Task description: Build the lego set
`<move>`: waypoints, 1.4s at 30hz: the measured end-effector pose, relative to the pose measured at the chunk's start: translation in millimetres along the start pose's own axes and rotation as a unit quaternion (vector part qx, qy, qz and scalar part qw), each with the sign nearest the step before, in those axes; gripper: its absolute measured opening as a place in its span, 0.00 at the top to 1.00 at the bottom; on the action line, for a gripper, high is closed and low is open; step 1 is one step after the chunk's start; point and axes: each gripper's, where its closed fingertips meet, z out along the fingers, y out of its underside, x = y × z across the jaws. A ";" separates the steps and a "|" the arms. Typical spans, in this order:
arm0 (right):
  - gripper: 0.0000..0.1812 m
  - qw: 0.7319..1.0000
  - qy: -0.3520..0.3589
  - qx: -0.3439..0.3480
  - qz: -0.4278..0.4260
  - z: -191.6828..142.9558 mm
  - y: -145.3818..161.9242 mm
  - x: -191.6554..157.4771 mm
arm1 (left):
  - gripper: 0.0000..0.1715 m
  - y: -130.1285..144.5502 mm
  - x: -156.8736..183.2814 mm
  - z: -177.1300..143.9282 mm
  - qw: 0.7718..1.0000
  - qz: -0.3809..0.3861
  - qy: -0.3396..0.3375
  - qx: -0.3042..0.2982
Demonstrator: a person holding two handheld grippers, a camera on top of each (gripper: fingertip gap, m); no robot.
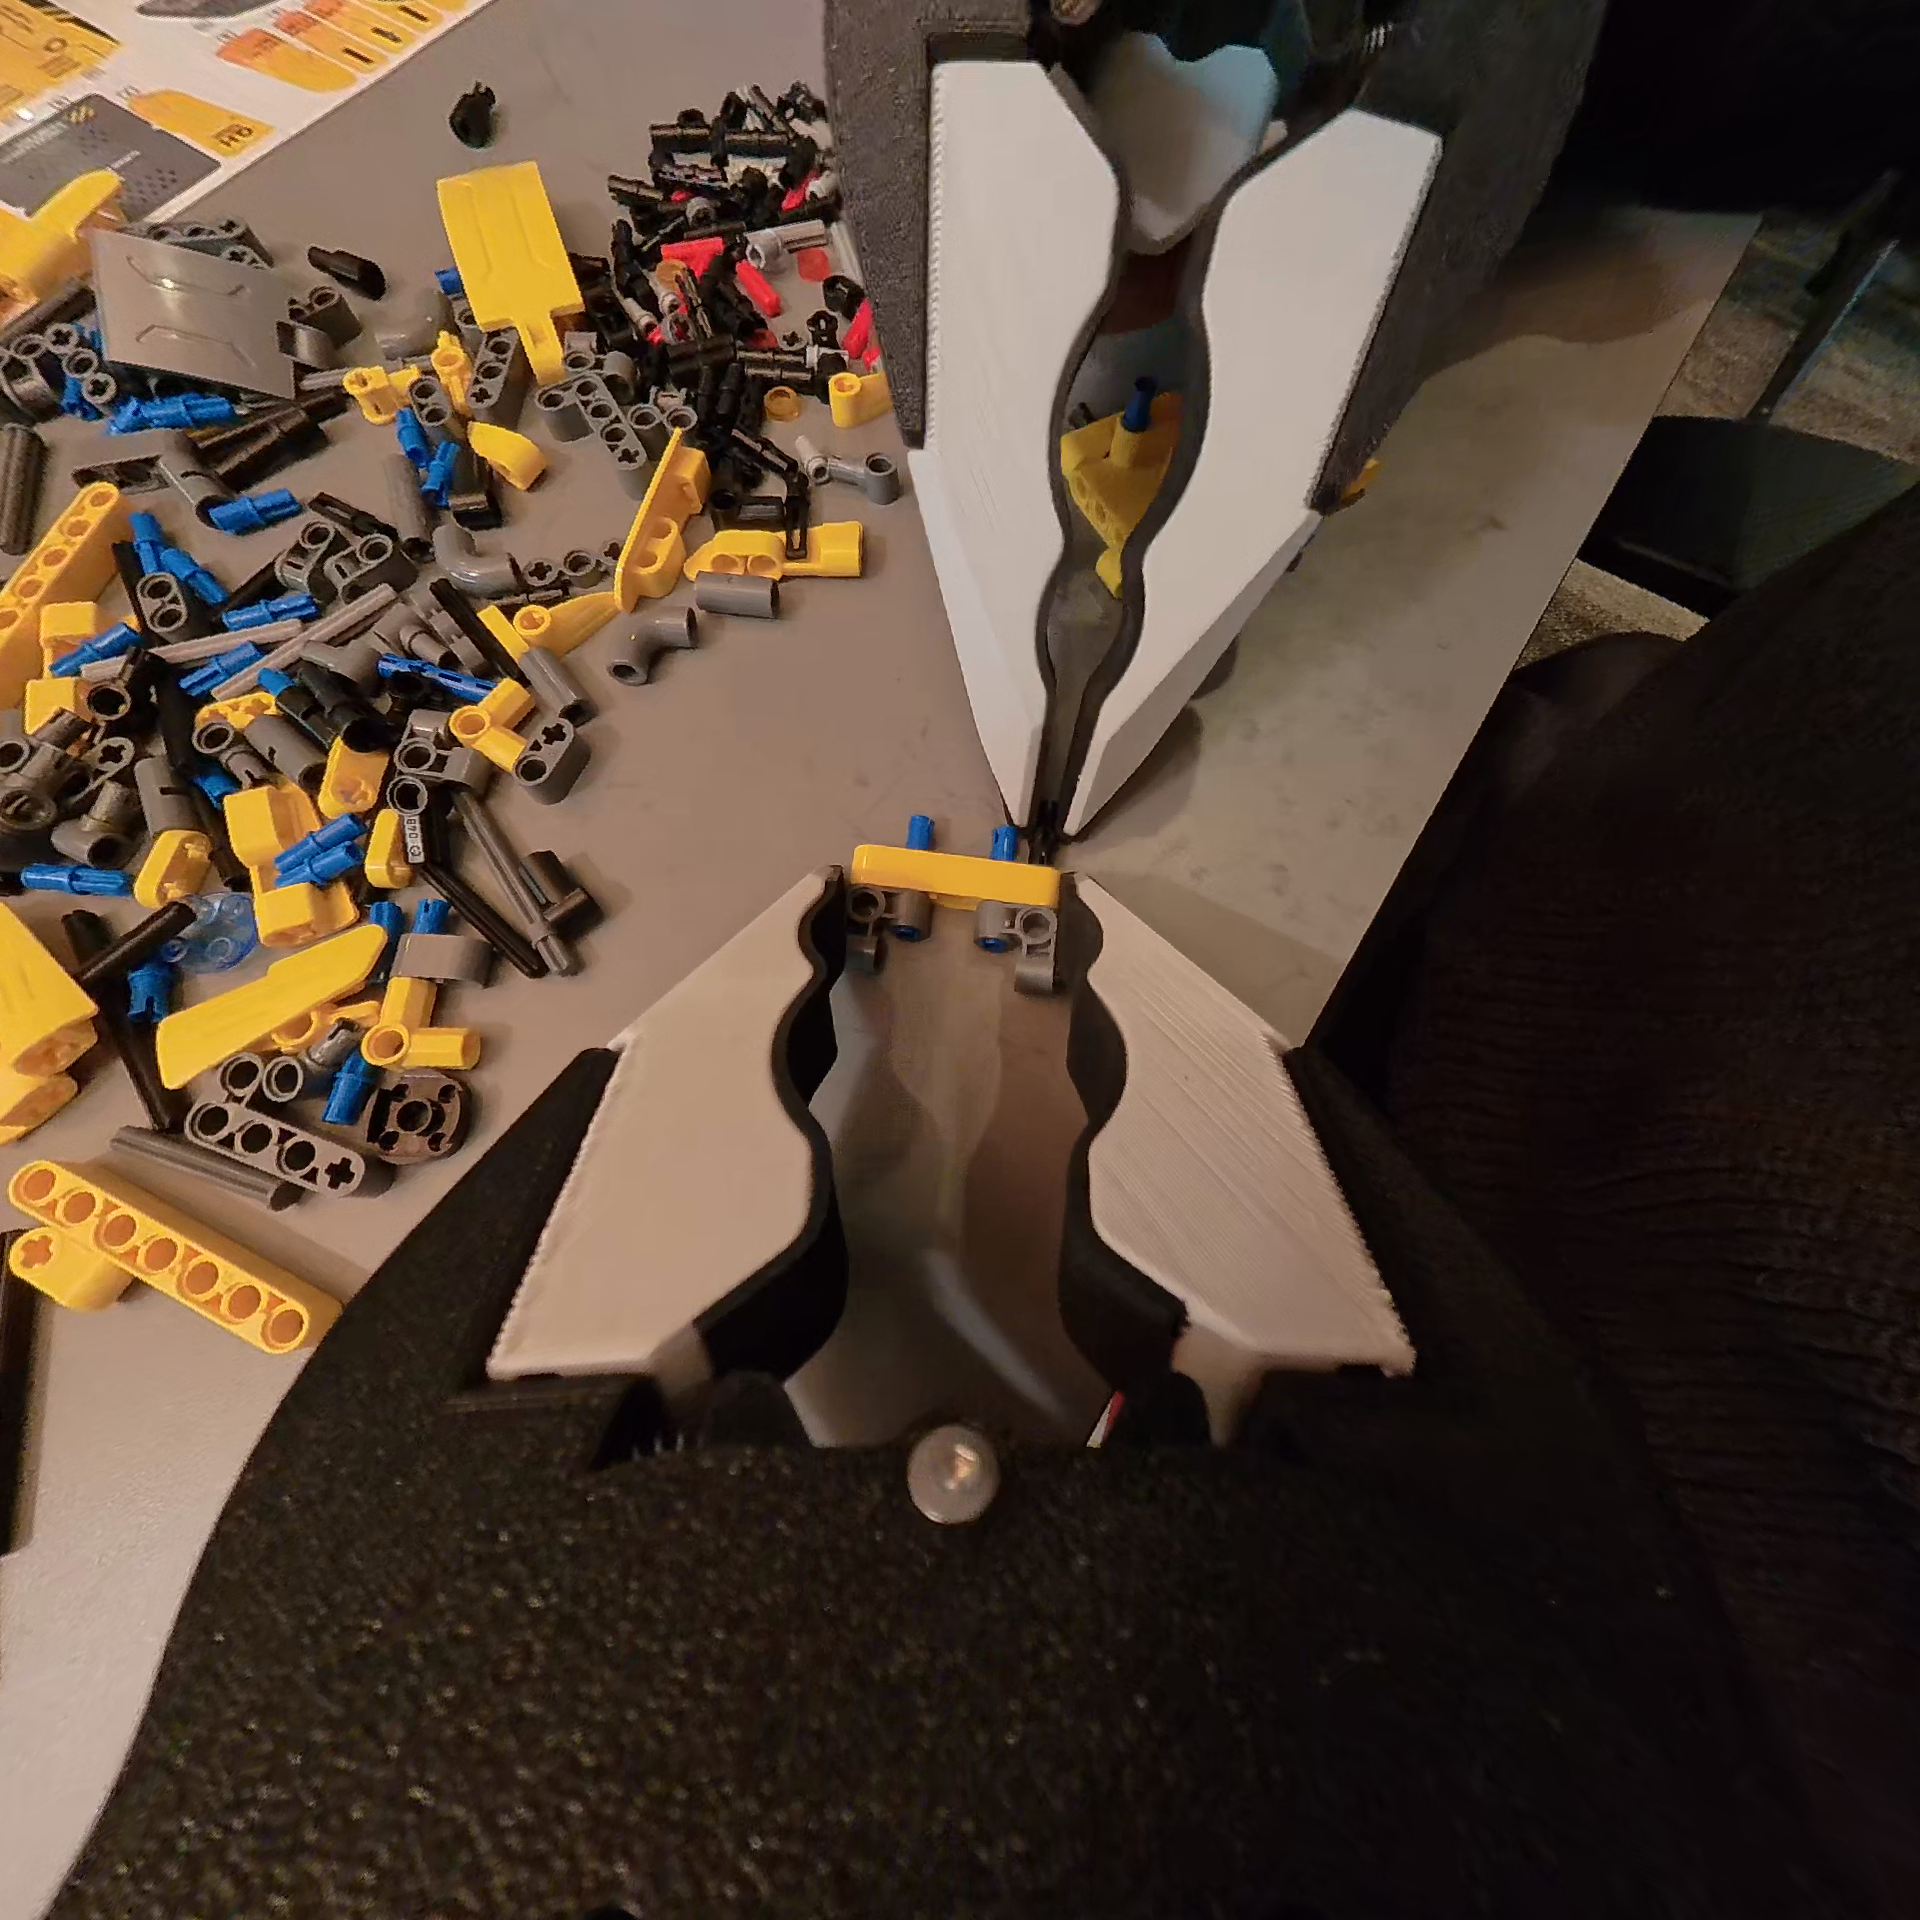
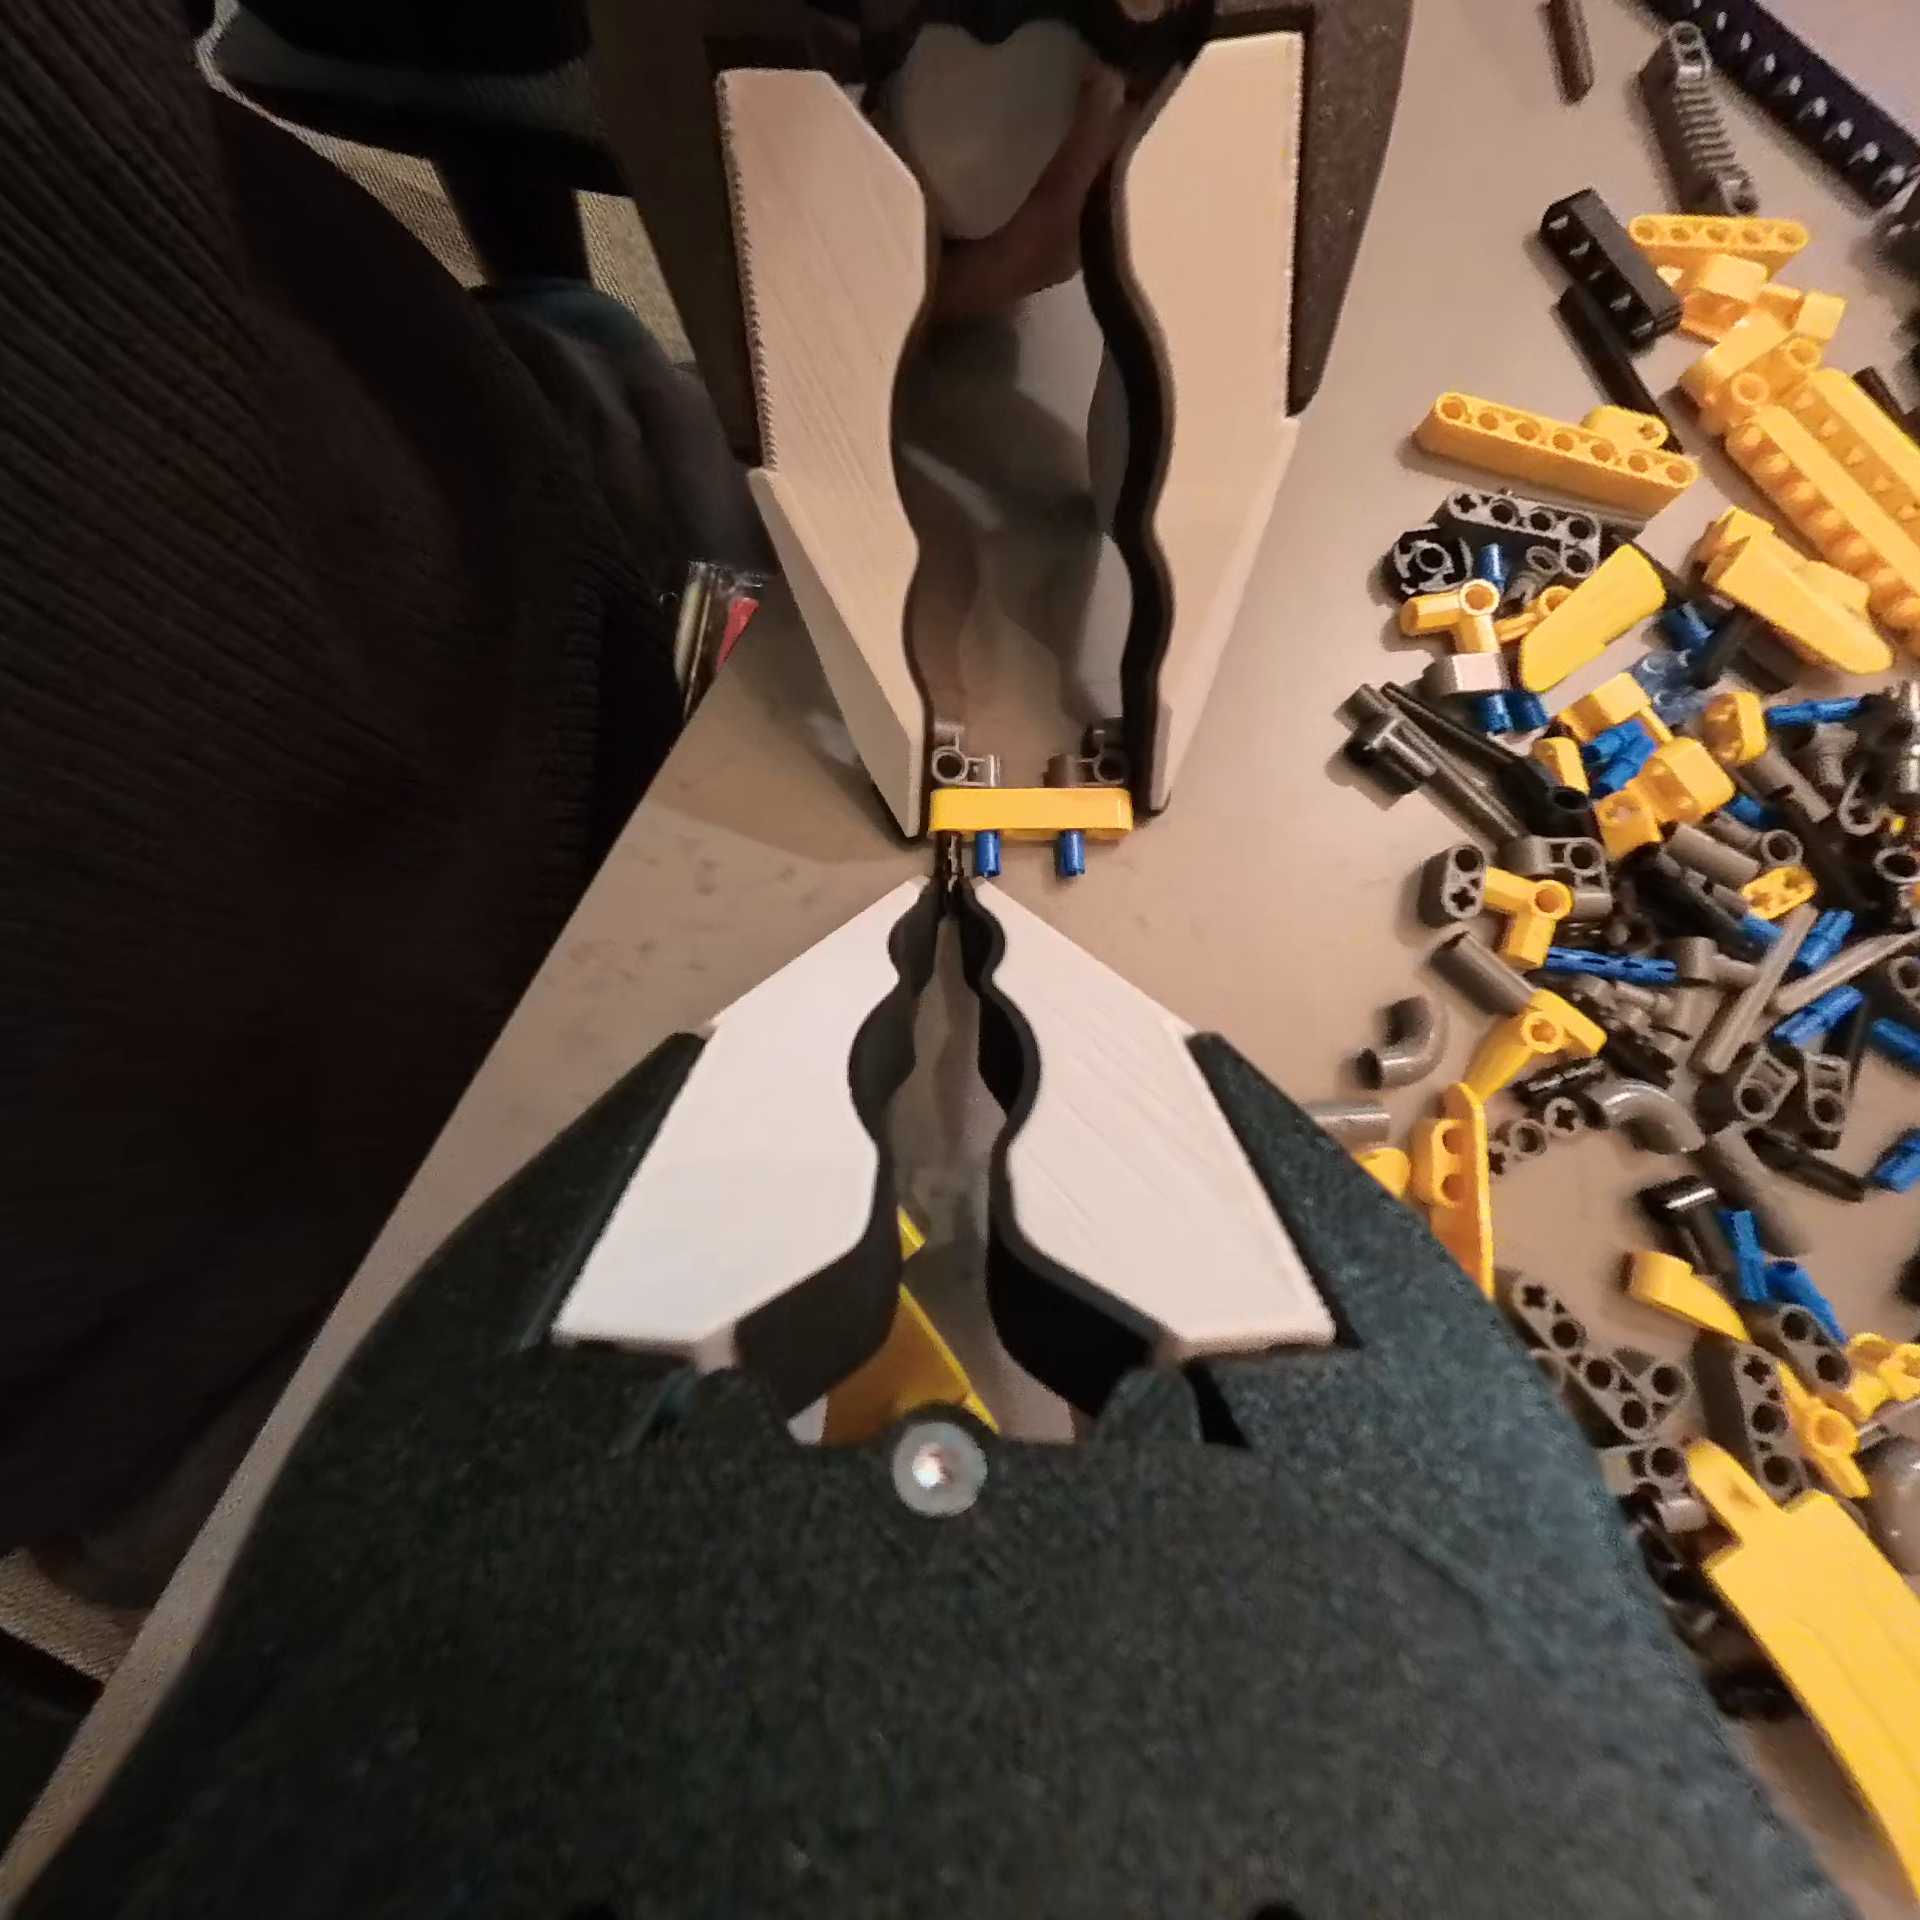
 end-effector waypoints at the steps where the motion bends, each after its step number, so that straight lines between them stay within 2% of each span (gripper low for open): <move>1: 0.99 1.000 0.002 0.001 -0.006 0.2 -0.2 0.0 | 0.77 0.0 -0.1 0.0 1.000 0.000 0.000 0.000; 8: 0.99 0.998 0.032 -0.006 -0.057 0.8 -0.9 0.0 | 0.77 0.3 0.0 0.0 1.000 0.002 -0.003 0.000; 17: 0.99 0.993 -0.032 0.007 0.115 0.5 -2.1 -0.7 | 0.77 0.2 0.0 0.1 1.000 0.003 -0.006 0.000; 22: 1.00 0.999 0.001 -0.005 0.047 1.0 -4.8 -2.1 | 0.77 -0.1 -0.2 0.2 1.000 0.001 -0.005 -0.001; 24: 1.00 0.999 0.015 0.012 0.028 1.3 -12.5 -1.6 | 0.77 -0.1 0.0 0.5 1.000 0.002 -0.007 -0.001; 35: 1.00 0.999 -0.009 -0.004 0.041 -3.2 -1.9 -5.6 | 0.77 -0.4 -0.5 0.6 1.000 0.000 -0.006 0.000; 42: 0.99 0.999 0.014 0.014 0.050 -18.8 -1.7 3.2 | 0.77 -1.0 -0.5 0.4 1.000 -0.006 -0.001 0.001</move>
